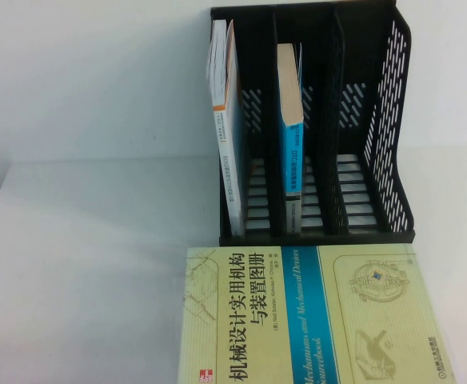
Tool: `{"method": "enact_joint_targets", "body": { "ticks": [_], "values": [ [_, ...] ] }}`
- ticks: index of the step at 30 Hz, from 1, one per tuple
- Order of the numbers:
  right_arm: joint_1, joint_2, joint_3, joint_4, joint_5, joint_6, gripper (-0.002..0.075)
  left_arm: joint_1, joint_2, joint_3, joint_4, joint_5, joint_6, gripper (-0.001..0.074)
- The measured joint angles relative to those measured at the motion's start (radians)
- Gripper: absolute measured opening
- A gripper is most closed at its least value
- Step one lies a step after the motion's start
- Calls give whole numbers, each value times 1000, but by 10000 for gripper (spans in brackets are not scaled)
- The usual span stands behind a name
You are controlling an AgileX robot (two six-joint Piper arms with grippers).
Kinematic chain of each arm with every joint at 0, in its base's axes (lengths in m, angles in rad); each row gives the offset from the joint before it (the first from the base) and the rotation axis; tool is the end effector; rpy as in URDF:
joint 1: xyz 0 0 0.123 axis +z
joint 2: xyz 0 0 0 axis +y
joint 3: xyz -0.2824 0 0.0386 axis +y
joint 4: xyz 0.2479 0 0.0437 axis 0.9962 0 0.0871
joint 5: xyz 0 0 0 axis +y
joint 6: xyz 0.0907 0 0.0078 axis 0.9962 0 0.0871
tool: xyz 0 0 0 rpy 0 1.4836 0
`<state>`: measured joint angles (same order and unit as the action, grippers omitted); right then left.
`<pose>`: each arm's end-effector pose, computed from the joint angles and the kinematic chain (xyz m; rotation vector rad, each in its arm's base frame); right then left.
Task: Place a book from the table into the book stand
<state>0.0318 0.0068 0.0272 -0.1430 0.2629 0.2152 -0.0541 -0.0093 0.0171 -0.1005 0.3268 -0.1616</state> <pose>0.0562 -0.0016 0.1799 0.0669 1.7768 0.0456 0.0535 -0.0058 0.1785 -0.1617 1.8164 -0.2493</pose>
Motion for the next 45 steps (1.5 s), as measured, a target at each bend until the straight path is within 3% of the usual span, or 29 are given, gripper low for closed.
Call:
{"method": "enact_joint_targets", "body": {
  "ticks": [12,45],
  "values": [
    [-3,-18,-8,-4,95,-108,-3,0,0,-2,-2,0,0,5],
    [-3,-18,-8,-4,95,-112,-3,0,-2,-2,-2,3,0,6]
  ]
}}
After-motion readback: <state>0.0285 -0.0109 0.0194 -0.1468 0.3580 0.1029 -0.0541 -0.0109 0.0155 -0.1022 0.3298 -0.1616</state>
